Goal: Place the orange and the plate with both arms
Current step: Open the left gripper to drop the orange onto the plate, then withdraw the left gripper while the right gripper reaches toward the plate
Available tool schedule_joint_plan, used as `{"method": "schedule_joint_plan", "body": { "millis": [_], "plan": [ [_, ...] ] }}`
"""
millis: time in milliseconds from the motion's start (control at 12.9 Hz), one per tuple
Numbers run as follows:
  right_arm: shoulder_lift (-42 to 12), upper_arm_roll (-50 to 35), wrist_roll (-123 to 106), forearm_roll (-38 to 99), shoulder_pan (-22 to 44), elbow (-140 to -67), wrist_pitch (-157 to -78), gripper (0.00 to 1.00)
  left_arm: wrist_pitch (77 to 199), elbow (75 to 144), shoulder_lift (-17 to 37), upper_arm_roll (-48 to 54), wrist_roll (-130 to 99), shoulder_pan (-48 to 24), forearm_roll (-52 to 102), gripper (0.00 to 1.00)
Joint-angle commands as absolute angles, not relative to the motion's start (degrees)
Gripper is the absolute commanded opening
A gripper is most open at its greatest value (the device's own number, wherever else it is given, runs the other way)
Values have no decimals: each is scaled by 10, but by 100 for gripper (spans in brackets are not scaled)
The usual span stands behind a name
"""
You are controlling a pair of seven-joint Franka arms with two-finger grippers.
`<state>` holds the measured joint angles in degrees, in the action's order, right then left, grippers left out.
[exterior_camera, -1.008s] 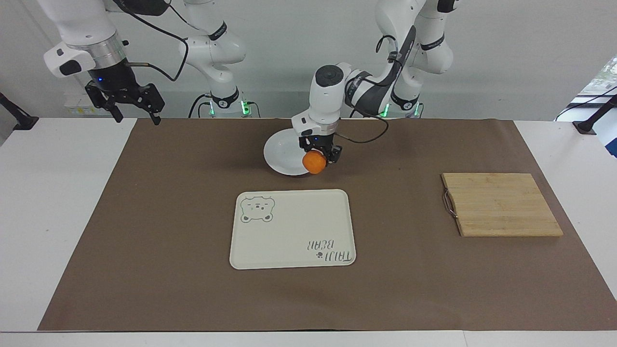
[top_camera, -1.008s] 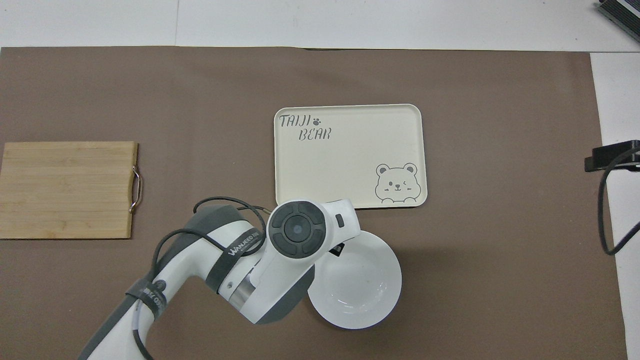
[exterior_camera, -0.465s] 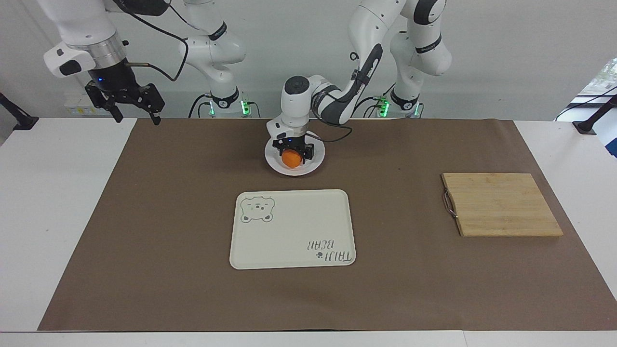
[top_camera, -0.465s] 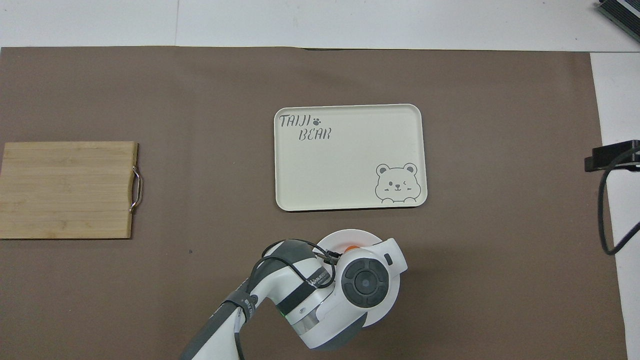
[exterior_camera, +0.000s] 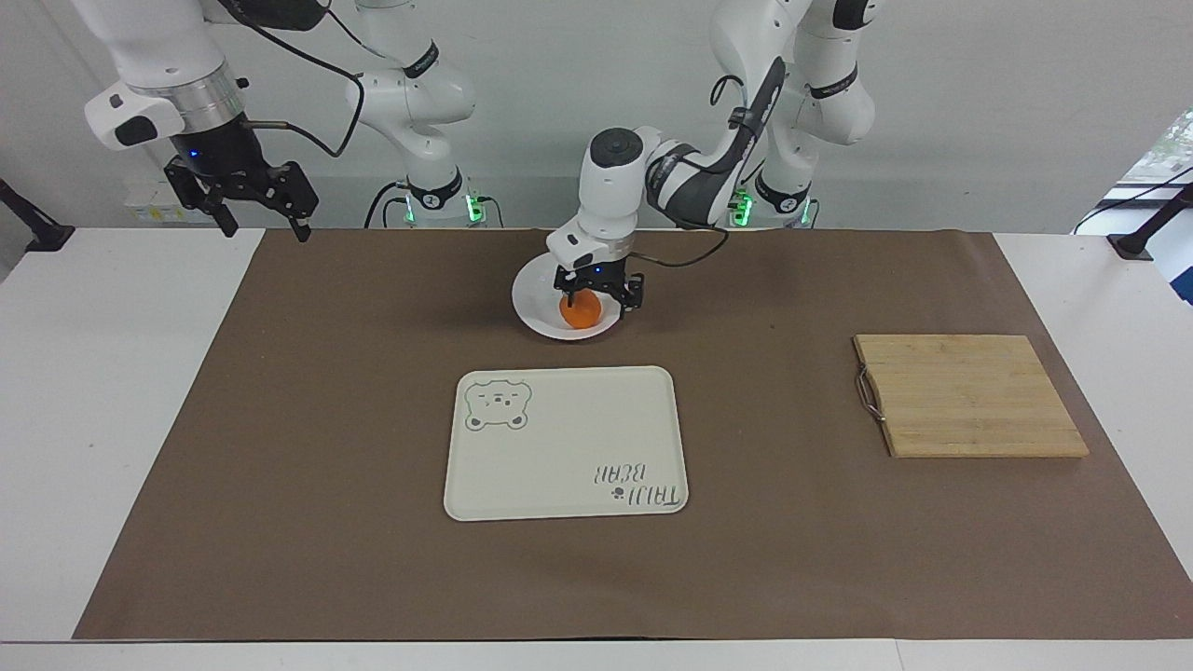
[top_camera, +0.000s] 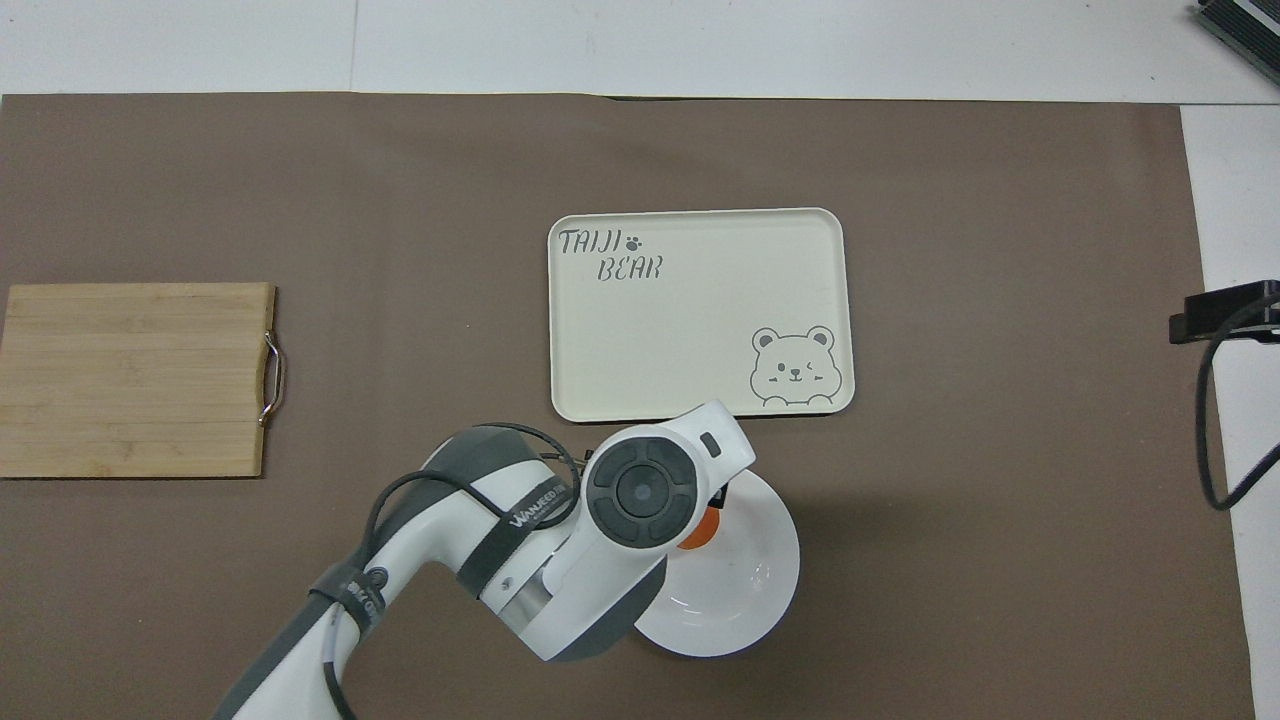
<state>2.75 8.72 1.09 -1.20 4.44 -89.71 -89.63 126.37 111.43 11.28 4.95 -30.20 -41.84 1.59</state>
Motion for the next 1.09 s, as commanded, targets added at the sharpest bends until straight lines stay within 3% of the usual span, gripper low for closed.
{"method": "schedule_joint_plan", "body": {
  "millis": [0, 155, 465, 775, 1008],
  "plan": [
    [28, 88, 20, -14, 38, -894, -878, 100, 1210, 1094, 87, 53, -300, -376, 19, 100],
    [32, 94, 20, -9, 35, -892, -839, 100, 1183, 1070, 75, 52, -299, -332, 19, 100],
    [34, 85, 13, -9, 52, -895, -842, 100, 1180, 1046, 58, 52, -272, -229, 19, 100],
    [61, 83, 18, 86, 55, -972, -847, 100, 1167, 1020, 64, 51, -181, -155, 19, 100],
    [66, 82, 10, 162, 56, -1058, -926, 100, 1141, 999, 69, 50, -128, -115, 15, 100]
  ]
}}
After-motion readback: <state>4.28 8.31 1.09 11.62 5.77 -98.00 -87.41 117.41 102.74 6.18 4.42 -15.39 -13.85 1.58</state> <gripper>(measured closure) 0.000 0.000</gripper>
